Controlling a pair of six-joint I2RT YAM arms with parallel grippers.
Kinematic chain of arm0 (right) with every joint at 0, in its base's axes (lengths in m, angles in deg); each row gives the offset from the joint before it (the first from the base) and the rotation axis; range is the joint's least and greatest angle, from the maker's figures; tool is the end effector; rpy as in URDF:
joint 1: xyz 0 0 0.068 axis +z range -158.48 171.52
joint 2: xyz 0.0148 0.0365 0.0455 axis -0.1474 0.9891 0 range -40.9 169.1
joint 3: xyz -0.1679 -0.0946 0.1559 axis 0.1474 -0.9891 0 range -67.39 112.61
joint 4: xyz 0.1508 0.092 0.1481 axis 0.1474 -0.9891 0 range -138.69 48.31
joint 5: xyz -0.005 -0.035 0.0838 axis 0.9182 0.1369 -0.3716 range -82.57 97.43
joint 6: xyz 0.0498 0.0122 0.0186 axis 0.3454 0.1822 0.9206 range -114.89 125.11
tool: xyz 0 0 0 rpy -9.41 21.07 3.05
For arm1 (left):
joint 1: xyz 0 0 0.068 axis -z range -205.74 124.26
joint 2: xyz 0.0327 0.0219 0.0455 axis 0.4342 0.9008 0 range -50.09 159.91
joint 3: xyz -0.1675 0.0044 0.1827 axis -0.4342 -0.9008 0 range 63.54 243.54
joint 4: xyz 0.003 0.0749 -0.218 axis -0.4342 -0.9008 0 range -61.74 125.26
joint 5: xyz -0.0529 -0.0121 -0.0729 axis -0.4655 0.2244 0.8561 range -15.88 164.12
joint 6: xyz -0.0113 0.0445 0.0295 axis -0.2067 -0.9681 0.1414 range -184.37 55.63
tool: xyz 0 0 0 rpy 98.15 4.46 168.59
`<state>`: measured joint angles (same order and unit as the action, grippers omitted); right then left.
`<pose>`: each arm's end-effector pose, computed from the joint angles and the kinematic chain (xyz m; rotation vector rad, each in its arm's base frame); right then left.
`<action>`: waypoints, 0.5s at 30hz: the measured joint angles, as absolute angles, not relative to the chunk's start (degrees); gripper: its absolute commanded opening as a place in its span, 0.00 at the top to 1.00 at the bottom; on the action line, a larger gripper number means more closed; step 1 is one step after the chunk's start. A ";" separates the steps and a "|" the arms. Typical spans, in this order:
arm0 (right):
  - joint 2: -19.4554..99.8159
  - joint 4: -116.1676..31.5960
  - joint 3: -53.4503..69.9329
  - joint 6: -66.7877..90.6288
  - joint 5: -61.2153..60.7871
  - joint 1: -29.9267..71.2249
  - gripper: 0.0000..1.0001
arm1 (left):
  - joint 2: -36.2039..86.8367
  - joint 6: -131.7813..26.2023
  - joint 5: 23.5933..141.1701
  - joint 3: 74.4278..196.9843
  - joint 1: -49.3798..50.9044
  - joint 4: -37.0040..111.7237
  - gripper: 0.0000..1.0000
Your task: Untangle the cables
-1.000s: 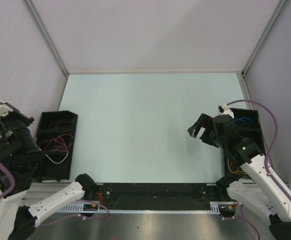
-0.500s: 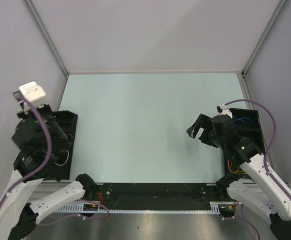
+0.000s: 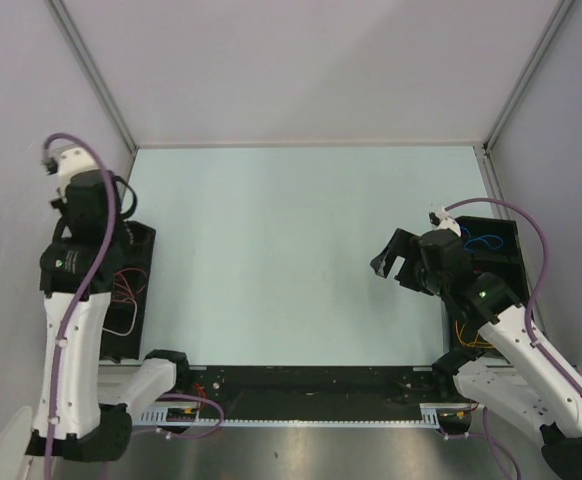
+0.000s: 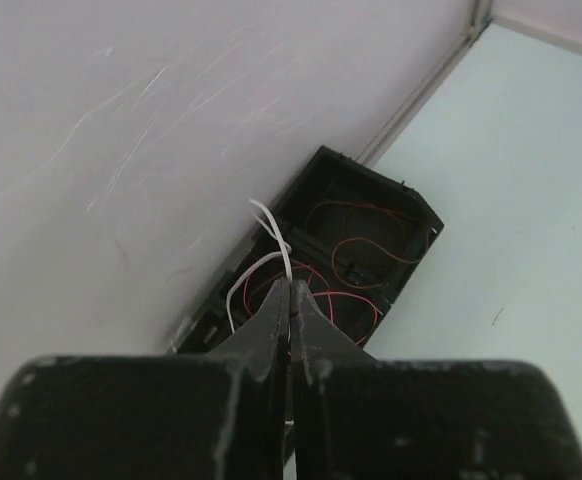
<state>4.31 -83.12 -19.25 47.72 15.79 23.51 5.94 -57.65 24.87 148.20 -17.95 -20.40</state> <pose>0.1274 0.0733 0.2846 0.2924 2.2718 0.5360 0.1336 0.0098 0.4207 -0.5054 1.8666 0.7028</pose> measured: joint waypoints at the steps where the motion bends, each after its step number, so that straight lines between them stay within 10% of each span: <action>1: 4.31 -83.10 -19.25 47.72 15.79 23.53 0.00 | 5.04 -55.81 26.66 148.18 -20.87 -21.23 1.00; 15: 4.88 -83.03 -19.25 46.91 14.19 23.62 0.00 | -11.94 -39.40 49.48 129.38 -47.85 -20.07 1.00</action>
